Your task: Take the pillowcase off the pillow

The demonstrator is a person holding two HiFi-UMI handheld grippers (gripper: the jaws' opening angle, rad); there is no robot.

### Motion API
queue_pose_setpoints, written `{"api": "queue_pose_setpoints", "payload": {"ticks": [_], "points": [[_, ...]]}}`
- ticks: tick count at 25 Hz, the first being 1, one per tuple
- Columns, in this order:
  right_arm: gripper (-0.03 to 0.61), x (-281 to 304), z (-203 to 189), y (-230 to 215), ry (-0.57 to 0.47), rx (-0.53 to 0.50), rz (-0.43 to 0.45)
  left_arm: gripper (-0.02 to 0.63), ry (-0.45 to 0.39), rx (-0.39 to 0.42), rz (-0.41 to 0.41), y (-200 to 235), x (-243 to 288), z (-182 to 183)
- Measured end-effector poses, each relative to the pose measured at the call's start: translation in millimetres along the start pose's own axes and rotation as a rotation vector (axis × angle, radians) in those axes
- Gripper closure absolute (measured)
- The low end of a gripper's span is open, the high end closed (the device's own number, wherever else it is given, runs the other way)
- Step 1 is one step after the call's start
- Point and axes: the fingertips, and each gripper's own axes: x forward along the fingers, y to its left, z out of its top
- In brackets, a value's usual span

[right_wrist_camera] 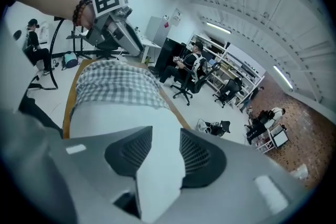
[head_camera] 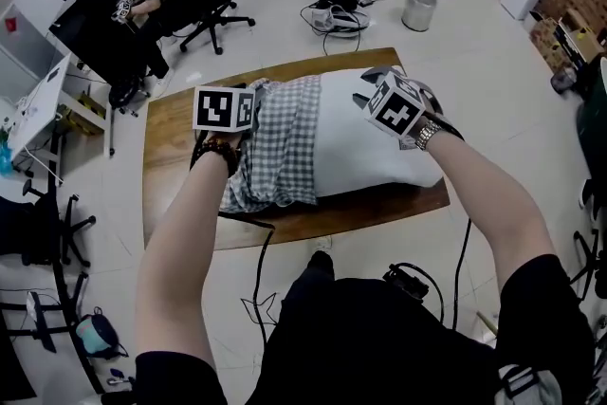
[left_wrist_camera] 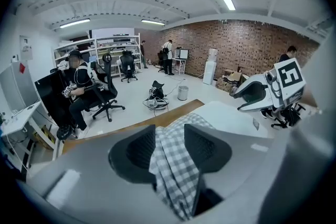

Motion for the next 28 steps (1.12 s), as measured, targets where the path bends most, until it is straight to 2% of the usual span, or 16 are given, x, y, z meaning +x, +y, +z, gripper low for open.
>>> {"api": "queue_pose_setpoints", "payload": {"ticks": [5,14,19,22,28], "points": [[0.391,36,24,-29,0.012,0.052,0.051,0.406,0.057,0.014,-0.043,33,31,26],[0.350,99,51,-85,0.028,0.192,0.145,0.342,0.186,0.018,-0.152,81,93,53],[0.327,127,59,-109,0.054,0.298,0.240,0.325,0.259,0.021,-0.213,98,130,62],[0.310,143,64,-119,0.087,0.321,0.291,0.319,0.311,0.038,-0.254,106,148,61],[0.279,177,69,-130,0.158,0.353,0.463,0.302,0.453,0.065,-0.346,113,186,51]]}}
